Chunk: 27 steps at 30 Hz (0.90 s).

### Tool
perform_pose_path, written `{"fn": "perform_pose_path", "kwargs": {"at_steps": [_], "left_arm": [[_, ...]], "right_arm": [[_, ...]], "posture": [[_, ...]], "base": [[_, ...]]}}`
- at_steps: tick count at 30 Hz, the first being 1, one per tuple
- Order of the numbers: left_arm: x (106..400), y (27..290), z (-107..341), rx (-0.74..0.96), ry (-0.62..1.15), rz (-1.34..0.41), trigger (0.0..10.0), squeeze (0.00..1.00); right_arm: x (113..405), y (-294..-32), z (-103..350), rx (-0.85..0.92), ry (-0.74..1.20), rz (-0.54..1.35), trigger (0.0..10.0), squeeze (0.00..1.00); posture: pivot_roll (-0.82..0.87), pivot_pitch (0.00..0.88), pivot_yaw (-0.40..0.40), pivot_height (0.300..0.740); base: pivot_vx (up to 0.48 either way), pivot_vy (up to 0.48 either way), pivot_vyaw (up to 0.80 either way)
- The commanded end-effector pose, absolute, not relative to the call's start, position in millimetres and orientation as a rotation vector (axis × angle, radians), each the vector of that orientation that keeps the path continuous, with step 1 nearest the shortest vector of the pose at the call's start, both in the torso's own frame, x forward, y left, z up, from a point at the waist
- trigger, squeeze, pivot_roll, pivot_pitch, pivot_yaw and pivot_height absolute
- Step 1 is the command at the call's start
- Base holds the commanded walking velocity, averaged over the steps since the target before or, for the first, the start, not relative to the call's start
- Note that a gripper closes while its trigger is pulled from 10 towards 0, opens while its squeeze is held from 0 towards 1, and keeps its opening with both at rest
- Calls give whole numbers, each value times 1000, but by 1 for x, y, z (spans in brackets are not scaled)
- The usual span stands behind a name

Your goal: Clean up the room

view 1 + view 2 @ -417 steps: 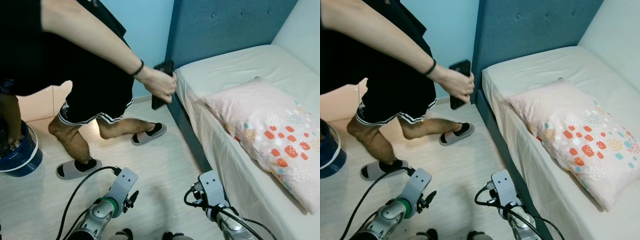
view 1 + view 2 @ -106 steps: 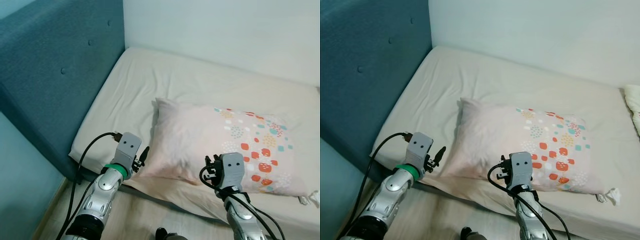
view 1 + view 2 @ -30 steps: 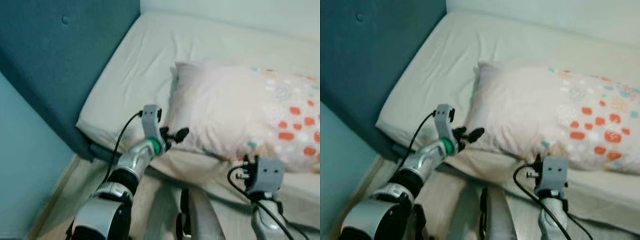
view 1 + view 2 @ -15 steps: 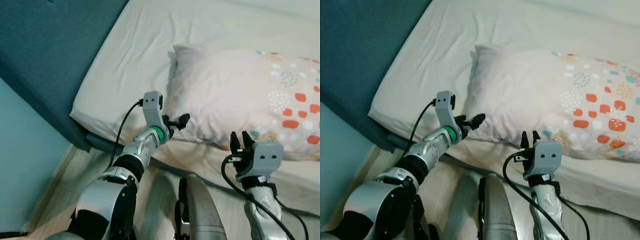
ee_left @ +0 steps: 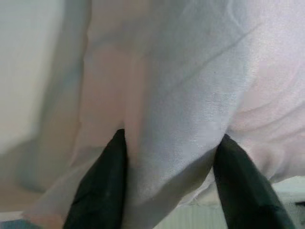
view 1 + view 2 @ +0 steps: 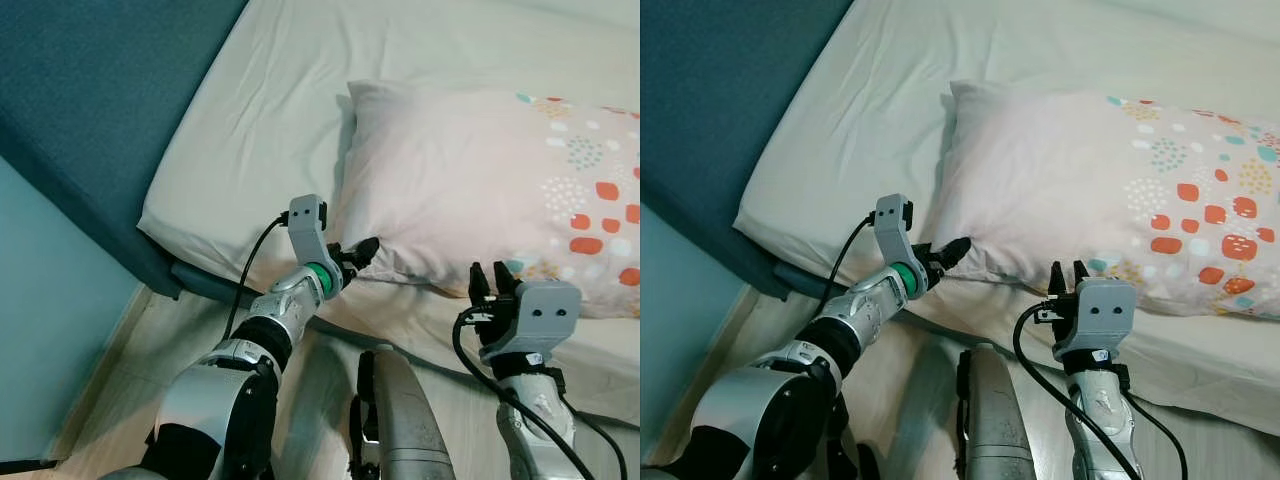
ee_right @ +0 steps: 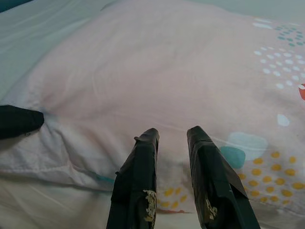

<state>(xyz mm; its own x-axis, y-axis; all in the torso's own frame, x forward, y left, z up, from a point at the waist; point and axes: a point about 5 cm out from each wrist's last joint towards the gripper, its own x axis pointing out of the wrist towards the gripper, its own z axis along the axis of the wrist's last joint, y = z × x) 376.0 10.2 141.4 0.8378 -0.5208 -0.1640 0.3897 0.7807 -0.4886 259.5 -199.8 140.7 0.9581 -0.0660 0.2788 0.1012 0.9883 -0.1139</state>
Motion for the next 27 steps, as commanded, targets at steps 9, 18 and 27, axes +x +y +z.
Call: {"fn": "perform_pose_path", "kwargs": {"at_steps": [9, 18, 27], "left_arm": [[363, -31, 151, -453, 299, -624, 0, 0], [366, -27, 156, -296, 233, -649, 0, 0], [413, 34, 246, -56, -36, -259, 10000, 0]], "right_arm": [[255, -204, 133, -104, -231, -107, 10000, 0], [257, -207, 132, -105, -223, -116, 10000, 0], [263, -208, 134, -105, -233, -113, 10000, 0]], "posture": [[-288, 337, 74, 595], [-269, 323, 73, 595], [-238, 288, 71, 595]], "base": [[0, 0, 0], [0, 0, 0], [0, 0, 0]]}}
